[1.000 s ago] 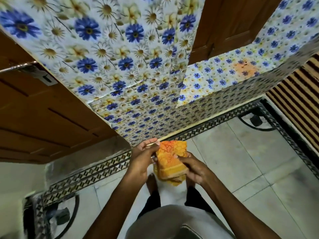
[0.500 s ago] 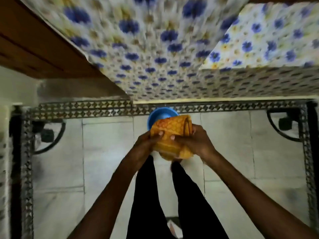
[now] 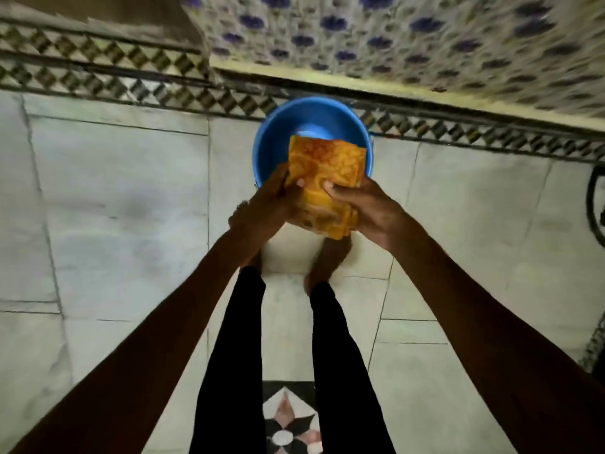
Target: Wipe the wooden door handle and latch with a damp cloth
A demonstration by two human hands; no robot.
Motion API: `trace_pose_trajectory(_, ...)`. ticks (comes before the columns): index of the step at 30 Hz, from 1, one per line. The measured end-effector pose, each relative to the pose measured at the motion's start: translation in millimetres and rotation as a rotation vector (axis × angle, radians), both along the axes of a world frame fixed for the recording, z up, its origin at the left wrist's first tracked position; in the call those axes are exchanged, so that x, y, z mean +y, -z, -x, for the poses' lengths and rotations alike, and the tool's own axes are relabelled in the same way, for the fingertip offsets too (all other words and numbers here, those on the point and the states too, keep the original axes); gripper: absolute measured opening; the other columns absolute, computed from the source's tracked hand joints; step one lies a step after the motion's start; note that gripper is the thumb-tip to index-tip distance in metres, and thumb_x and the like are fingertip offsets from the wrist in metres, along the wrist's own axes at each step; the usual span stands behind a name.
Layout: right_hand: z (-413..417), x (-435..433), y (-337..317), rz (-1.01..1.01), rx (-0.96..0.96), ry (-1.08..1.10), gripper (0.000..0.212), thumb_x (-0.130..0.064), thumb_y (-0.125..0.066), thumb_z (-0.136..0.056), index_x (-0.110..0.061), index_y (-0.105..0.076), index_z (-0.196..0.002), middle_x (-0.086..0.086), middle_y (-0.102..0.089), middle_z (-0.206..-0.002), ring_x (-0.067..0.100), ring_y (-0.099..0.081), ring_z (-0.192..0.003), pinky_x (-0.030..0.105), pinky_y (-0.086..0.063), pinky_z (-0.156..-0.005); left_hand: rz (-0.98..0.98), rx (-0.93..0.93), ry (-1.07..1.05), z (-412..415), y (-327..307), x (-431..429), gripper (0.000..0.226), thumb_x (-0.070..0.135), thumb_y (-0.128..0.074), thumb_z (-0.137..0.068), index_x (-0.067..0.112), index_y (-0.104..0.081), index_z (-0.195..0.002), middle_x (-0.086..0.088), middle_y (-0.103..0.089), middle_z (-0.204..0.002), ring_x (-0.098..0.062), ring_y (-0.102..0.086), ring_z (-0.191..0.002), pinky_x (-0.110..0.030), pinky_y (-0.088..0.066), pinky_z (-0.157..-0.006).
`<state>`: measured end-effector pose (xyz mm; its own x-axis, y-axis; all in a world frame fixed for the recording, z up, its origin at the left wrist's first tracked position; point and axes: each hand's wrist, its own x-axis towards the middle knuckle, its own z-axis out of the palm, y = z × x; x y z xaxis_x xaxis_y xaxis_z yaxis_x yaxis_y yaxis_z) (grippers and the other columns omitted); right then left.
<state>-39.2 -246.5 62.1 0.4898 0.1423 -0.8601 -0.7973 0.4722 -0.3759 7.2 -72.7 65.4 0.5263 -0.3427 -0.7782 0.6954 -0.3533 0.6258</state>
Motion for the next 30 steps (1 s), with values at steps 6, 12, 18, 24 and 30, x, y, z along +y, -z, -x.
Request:
trace_pose_trajectory(6,-10.7,15.6,106.1,0.19,0.157,0.126,0.064,-0.021,-0.087,-0.066,-0.008,-0.063,-0.124,0.018,-0.07,-0.117,0.033,-0.068,-0.108,0.049,-0.053,-0.095,-0.35,0.024,0.056,-13.1,100.5,-26.6,0.045,0.023,-0.051,-0.1,0.009,-0.046,-0.142,-0.01,-0.058,-0.127,-0.025,-0.056,-0.114,-0.031,-0.043,-0.088)
trace_pose_trajectory(12,-22.8,14.4,181.8,0.343,0.295,0.073,0.043,-0.006,-0.082,-0.071,0.001,-0.066,-0.11,0.011,-0.07,-0.085,0.012,-0.07,-0.057,0.02,-0.057,-0.052,-0.581,-0.014,0.287,-17.6,173.4,-46.1,0.05,0.018,-0.047,-0.1,0.005,-0.037,-0.148,-0.021,-0.05,-0.144,-0.035,-0.05,-0.13,-0.036,-0.038,-0.105)
trace_pose_trajectory(18,-50.5,14.0,238.7,0.496,0.196,0.156,0.044,0.003,-0.07,-0.082,0.001,-0.06,-0.125,0.02,-0.067,-0.113,0.03,-0.067,-0.093,0.041,-0.06,-0.079,-0.54,-0.055,0.046,-29.5,227.1,-56.4,0.056,0.021,-0.054,-0.098,0.011,-0.032,-0.149,-0.02,-0.055,-0.139,-0.034,-0.055,-0.127,-0.034,-0.041,-0.103)
trace_pose_trajectory(24,-63.6,18.6,283.4,0.907,0.265,-0.335,0.052,-0.033,-0.068,-0.085,-0.003,-0.054,-0.126,0.017,-0.061,-0.129,0.03,-0.059,-0.12,0.035,-0.05,-0.097,-0.563,0.014,0.273,-36.4,263.1,-58.6,0.056,0.022,-0.048,-0.105,0.002,-0.026,-0.153,-0.019,-0.033,-0.157,-0.03,-0.035,-0.144,-0.026,-0.027,-0.107)
trace_pose_trajectory(30,-43.9,14.5,246.3,0.89,0.245,-0.381,0.052,-0.02,-0.066,-0.084,-0.001,-0.049,-0.129,0.022,-0.058,-0.129,0.034,-0.058,-0.118,0.035,-0.047,-0.097,-0.605,0.006,0.158,-27.4,225.2,-56.8,0.051,0.018,-0.051,-0.101,-0.003,-0.038,-0.146,-0.023,-0.045,-0.148,-0.036,-0.044,-0.135,-0.033,-0.034,-0.104)
